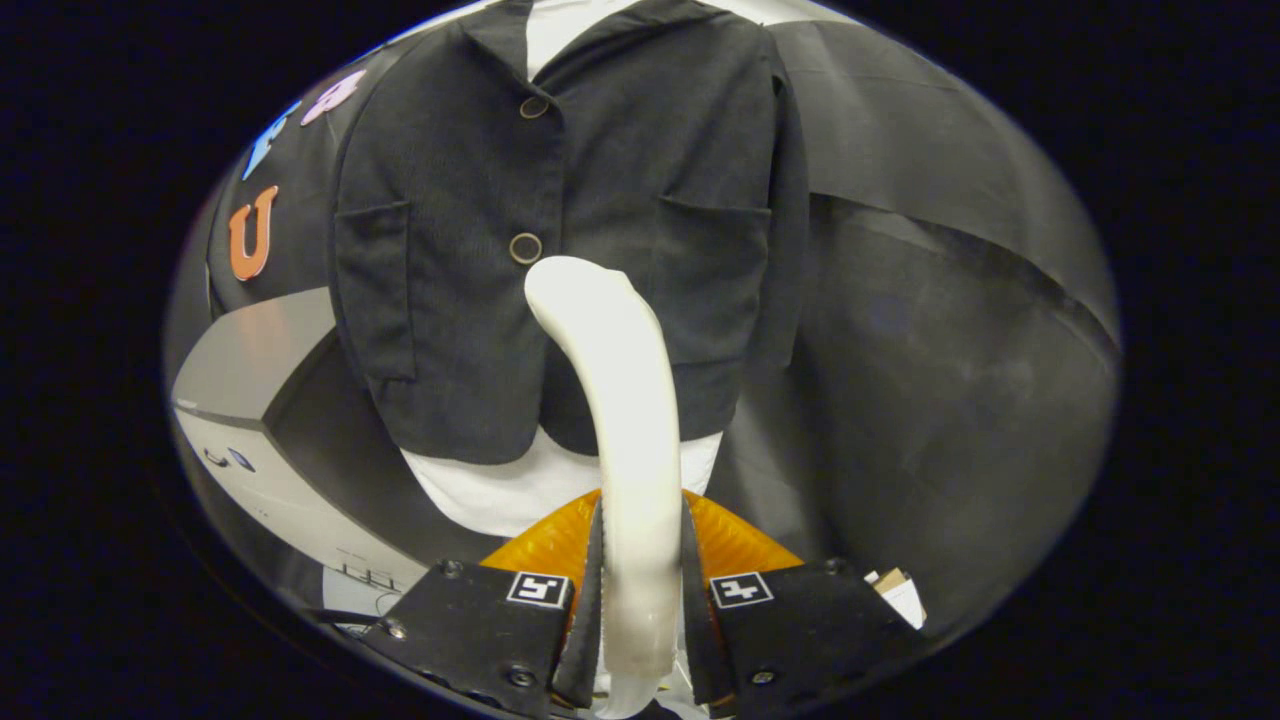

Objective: Iron the clothes twice with a garment steamer, once on the left side and once on the right side.

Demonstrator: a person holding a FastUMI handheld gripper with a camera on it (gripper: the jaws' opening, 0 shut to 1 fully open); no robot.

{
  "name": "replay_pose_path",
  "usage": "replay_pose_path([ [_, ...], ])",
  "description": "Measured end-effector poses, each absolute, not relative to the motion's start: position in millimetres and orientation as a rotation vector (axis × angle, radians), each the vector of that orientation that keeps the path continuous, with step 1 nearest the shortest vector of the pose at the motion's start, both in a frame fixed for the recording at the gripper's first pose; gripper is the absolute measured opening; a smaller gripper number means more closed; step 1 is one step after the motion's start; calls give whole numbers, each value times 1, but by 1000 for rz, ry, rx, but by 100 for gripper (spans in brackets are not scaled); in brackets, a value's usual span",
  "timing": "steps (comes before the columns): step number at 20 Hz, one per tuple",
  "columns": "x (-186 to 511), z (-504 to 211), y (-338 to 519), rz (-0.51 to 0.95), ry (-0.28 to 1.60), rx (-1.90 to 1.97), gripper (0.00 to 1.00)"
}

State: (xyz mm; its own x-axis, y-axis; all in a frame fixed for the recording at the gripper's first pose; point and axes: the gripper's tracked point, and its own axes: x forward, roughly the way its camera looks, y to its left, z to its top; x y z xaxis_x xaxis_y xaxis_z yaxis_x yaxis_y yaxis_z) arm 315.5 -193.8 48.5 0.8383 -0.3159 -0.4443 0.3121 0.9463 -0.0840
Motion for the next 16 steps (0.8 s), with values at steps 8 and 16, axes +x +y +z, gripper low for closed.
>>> replay_pose_path([
  [8, 313, 16, -191, -321, 529, 2, 38],
  [16, 314, 3, -195, -279, 539, 34, 38],
])
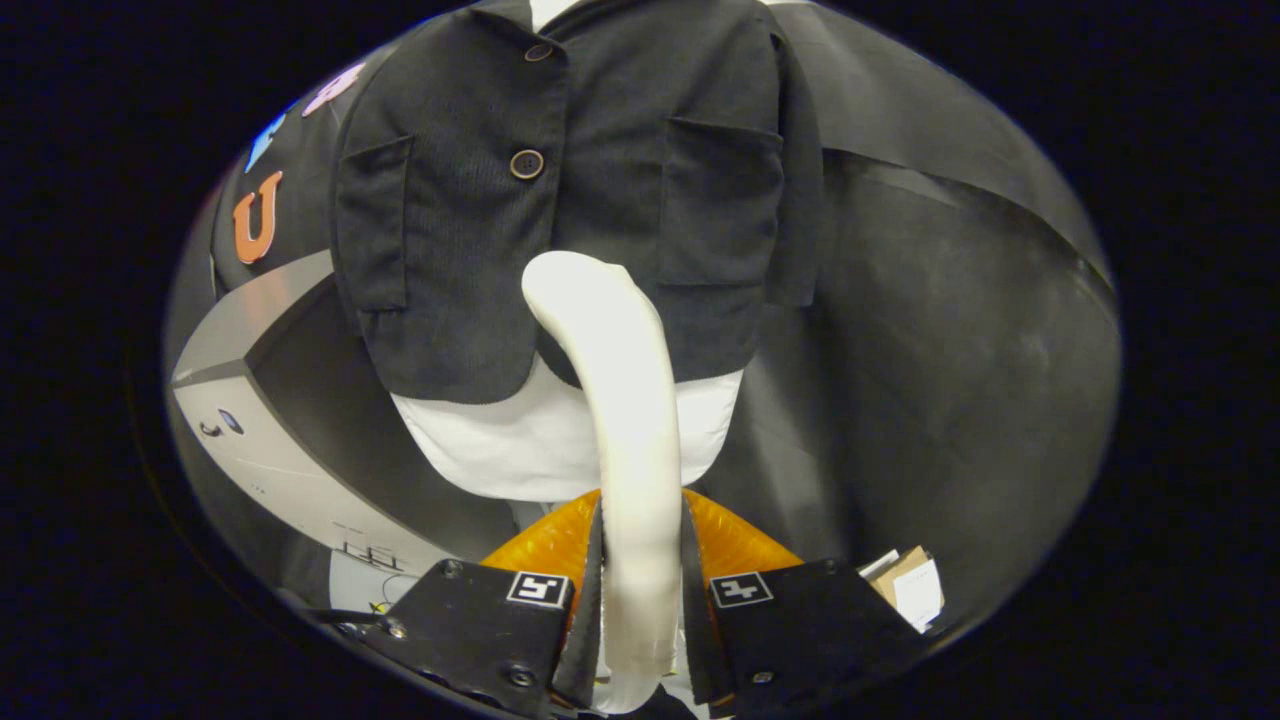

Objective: Iron the clothes twice with a garment steamer, once on the left side and once on the right side.

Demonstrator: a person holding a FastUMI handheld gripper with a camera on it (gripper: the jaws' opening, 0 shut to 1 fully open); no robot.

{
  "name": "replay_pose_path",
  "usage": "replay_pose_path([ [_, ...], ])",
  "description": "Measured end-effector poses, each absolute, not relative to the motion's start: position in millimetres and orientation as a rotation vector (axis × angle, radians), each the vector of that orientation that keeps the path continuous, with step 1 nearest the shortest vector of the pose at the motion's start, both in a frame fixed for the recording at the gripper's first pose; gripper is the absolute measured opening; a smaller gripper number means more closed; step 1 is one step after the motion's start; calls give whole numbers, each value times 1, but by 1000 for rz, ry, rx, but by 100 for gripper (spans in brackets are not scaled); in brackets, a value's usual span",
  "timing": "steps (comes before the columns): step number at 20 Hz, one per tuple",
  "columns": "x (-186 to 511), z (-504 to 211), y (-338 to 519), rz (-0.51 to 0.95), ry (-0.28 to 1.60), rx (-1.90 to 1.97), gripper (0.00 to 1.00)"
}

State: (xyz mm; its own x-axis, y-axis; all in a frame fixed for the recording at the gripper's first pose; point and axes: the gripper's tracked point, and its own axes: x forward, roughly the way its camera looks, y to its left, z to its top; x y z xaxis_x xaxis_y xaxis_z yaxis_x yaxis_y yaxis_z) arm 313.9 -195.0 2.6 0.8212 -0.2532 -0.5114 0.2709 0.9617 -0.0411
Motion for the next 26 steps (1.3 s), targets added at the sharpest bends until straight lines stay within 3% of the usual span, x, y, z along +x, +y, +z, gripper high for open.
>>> replay_pose_path([
  [12, 288, 1, -199, -241, 503, 107, 38],
  [26, 96, 3, -39, -207, 441, 57, 38],
])
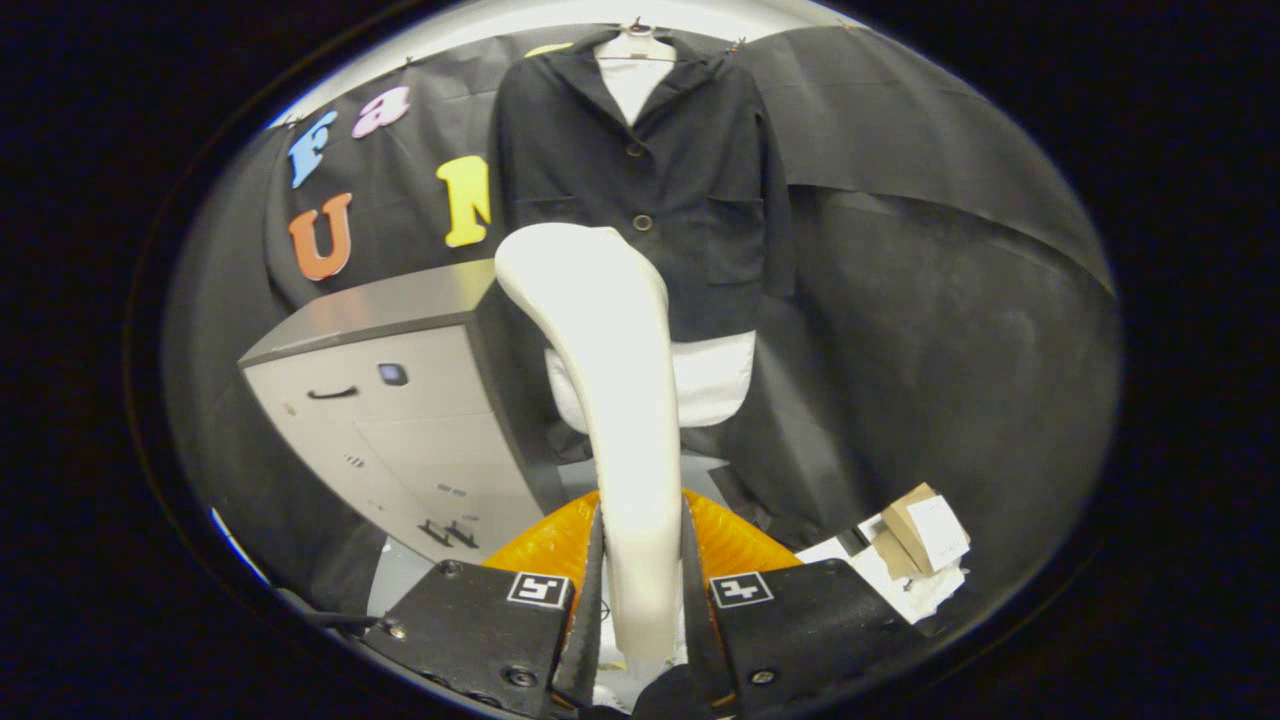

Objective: Iron the clothes twice with a garment steamer, once on the left side and once on the right side.

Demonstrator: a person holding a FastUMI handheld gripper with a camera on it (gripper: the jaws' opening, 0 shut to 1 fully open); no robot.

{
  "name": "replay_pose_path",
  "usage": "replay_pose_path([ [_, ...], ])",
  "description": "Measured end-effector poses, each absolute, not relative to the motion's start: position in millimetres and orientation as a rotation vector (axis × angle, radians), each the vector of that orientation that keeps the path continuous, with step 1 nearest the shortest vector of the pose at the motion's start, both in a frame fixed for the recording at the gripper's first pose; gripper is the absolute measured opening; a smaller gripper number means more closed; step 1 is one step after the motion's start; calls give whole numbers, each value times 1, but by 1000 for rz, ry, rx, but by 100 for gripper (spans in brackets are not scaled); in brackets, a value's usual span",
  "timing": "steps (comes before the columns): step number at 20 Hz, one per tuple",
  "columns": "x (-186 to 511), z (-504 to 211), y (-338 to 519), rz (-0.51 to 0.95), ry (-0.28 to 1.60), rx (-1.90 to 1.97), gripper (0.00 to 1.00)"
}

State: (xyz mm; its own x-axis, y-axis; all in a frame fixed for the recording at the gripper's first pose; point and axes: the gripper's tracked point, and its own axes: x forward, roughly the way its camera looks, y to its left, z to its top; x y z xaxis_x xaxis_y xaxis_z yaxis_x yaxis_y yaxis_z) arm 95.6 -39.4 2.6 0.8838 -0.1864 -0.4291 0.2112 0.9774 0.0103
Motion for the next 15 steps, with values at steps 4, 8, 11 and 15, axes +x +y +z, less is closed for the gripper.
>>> replay_pose_path([
  [4, 54, 0, 18, -140, 440, 13, 38],
  [8, 26, -14, 59, -64, 452, -27, 38],
  [11, 8, -24, 68, -31, 474, -26, 38],
  [15, 4, -24, 65, -22, 468, -40, 38],
])
